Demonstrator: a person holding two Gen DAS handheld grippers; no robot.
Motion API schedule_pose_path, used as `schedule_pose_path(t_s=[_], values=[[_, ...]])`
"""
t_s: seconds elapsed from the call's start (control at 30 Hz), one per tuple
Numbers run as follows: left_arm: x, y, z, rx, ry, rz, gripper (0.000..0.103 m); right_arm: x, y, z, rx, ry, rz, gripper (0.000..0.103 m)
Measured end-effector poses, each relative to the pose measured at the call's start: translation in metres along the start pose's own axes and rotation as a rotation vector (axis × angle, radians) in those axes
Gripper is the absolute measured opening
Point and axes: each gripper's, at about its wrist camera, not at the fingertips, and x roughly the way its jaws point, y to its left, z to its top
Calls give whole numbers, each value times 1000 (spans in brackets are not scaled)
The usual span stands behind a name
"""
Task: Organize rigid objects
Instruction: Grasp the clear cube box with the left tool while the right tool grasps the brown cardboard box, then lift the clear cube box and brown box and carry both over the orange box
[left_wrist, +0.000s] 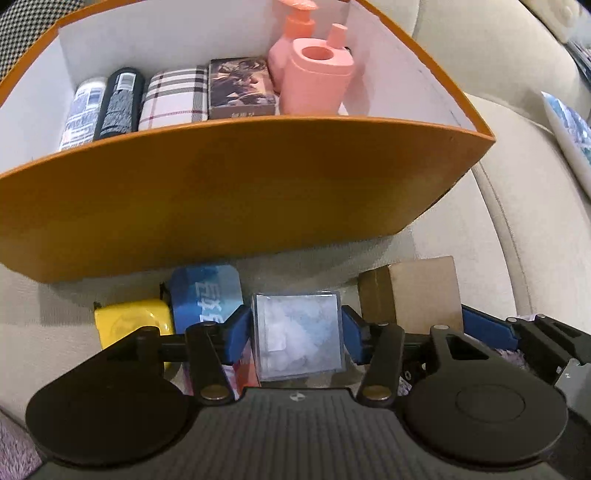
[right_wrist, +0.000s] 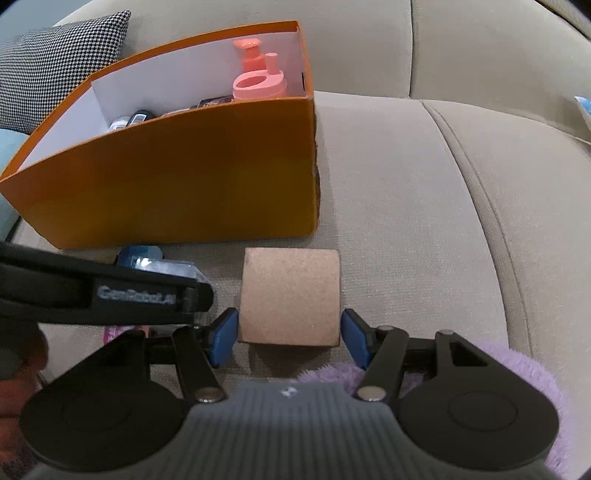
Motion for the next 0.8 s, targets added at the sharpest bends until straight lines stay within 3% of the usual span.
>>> schedule_pose_path(t_s=[0.2, 0.43, 0.57, 0.8], values=[[2, -1, 2, 30, 17, 14, 62, 5, 3, 5, -15, 34, -11, 63], [0, 8, 6, -44, 33, -18, 65, 12, 0, 12, 9, 64, 13, 65], [0, 10, 6, -60, 30, -41, 58, 15, 1, 15, 6, 68, 11, 65], [-4, 18, 3, -76, 3, -81, 58, 16, 3, 14, -4, 58, 2, 61]])
